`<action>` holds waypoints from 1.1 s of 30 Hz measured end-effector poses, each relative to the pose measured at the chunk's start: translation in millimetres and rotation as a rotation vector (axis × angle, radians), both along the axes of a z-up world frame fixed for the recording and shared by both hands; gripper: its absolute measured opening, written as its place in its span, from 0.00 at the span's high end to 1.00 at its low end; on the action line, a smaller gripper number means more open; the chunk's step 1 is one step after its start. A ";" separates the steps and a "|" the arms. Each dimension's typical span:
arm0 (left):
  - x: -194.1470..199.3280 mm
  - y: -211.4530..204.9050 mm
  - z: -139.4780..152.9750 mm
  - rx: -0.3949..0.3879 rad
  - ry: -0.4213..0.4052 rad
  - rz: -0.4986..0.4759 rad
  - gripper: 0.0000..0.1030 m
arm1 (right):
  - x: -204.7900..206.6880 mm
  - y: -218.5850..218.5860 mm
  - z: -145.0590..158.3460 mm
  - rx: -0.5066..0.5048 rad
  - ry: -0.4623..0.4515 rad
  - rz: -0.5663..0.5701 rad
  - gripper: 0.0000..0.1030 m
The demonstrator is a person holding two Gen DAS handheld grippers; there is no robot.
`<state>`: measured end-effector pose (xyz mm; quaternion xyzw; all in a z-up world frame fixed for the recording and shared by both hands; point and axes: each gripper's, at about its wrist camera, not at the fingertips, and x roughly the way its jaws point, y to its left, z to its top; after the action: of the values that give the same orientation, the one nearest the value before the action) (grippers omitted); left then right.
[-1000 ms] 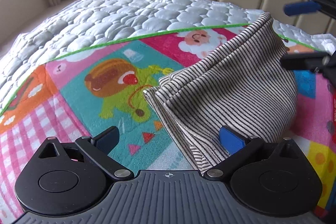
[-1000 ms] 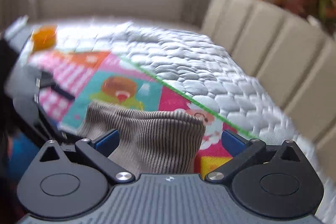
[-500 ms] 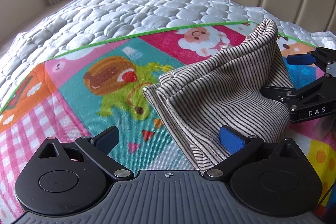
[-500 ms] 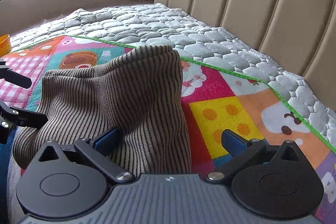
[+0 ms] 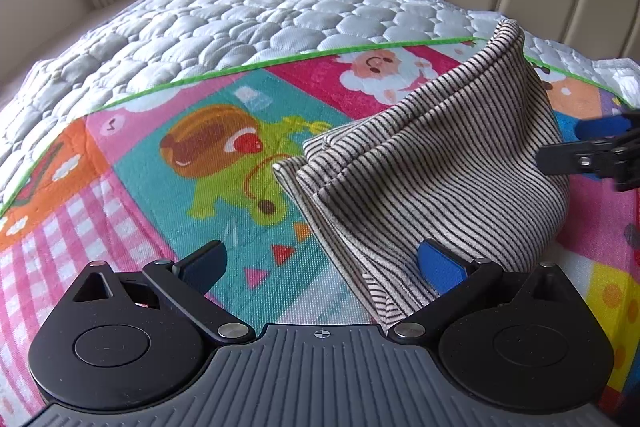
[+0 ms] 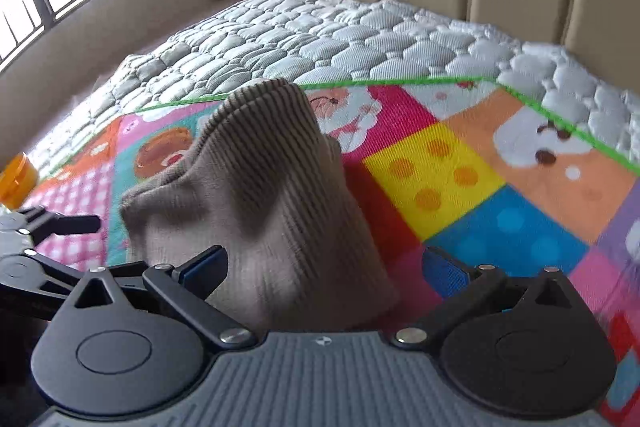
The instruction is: Fold clothes
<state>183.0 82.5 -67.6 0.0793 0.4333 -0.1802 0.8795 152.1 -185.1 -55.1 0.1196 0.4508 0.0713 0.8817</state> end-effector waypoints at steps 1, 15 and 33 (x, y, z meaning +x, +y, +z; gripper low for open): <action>0.1 0.8 0.2 -0.004 0.002 0.001 0.00 | -3.2 -0.9 -1.3 0.055 0.033 -0.012 0.00; 4.7 -6.0 51.2 -0.152 -0.139 -0.219 0.00 | 39.9 -25.8 -34.0 0.208 0.093 -0.116 0.34; 76.0 -32.1 -14.4 -0.298 0.236 -0.072 0.00 | 57.3 -43.1 -34.7 0.215 0.079 -0.025 0.40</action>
<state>259.0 50.4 -82.0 -0.0577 0.4987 -0.2818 0.8176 209.3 -228.1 -89.8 0.2220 0.4736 0.1036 0.8460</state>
